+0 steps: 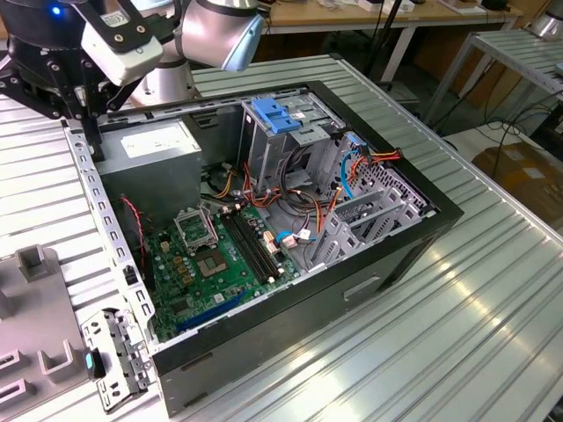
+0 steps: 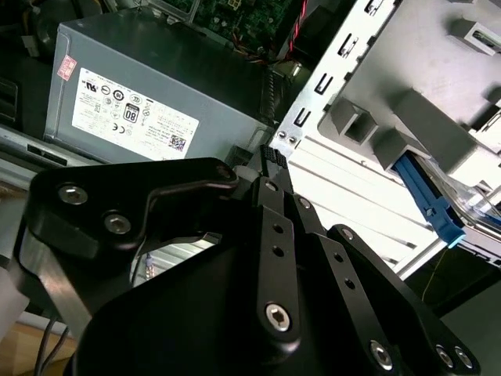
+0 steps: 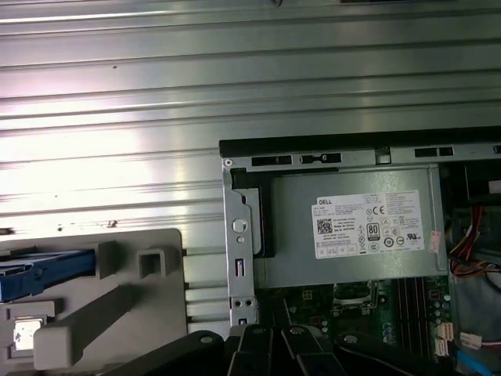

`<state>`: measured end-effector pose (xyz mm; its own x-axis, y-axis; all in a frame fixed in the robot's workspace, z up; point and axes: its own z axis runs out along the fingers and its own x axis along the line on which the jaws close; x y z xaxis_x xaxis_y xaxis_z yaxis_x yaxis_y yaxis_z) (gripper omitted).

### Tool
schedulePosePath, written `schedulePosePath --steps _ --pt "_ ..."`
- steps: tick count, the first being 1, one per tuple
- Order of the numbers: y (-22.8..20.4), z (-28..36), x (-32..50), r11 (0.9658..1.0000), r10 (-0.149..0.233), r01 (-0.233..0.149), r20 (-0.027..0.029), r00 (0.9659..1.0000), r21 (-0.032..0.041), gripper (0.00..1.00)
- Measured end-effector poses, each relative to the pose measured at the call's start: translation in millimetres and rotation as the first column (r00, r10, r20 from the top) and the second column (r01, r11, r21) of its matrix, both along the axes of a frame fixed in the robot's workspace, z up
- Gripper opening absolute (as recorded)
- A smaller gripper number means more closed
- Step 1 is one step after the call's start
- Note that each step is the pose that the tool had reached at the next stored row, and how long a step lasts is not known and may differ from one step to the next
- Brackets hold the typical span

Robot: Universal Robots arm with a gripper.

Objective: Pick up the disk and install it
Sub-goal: 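Reach for the disk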

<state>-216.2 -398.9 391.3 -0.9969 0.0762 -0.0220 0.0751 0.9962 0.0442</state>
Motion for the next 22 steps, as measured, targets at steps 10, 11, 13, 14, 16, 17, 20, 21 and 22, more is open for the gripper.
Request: schedulePosePath --steps 10,11,13,14,16,17,20,21,22 --pt "0.0 -0.3 -7.3 1.0000 0.000 0.000 -0.0008 1.0000 0.0000 0.11" --pt "0.0 -0.4 -7.9 1.0000 0.000 0.000 -0.0008 1.0000 0.0000 0.11" --pt "0.0 -0.4 -9.8 1.0000 0.000 0.000 -0.0009 1.0000 0.0000 0.11" --pt "0.0 -0.5 -10.7 1.0000 0.000 0.000 -0.0010 1.0000 0.0000 0.11" --pt "0.0 -0.5 -12.2 1.0000 0.000 0.000 -0.0011 1.0000 0.0000 0.11" --pt "0.0 -0.5 -12.9 1.0000 0.000 0.000 -0.0012 1.0000 0.0000 0.11" --pt "0.0 -0.7 -15.1 1.0000 0.000 0.000 -0.0013 1.0000 0.0000 0.11" --pt "0.0 -0.7 -15.7 1.0000 0.000 0.000 -0.0013 1.0000 0.0000 0.11" --pt "0.0 -0.7 -16.2 1.0000 0.000 0.000 -0.0013 1.0000 0.0001 0.11"
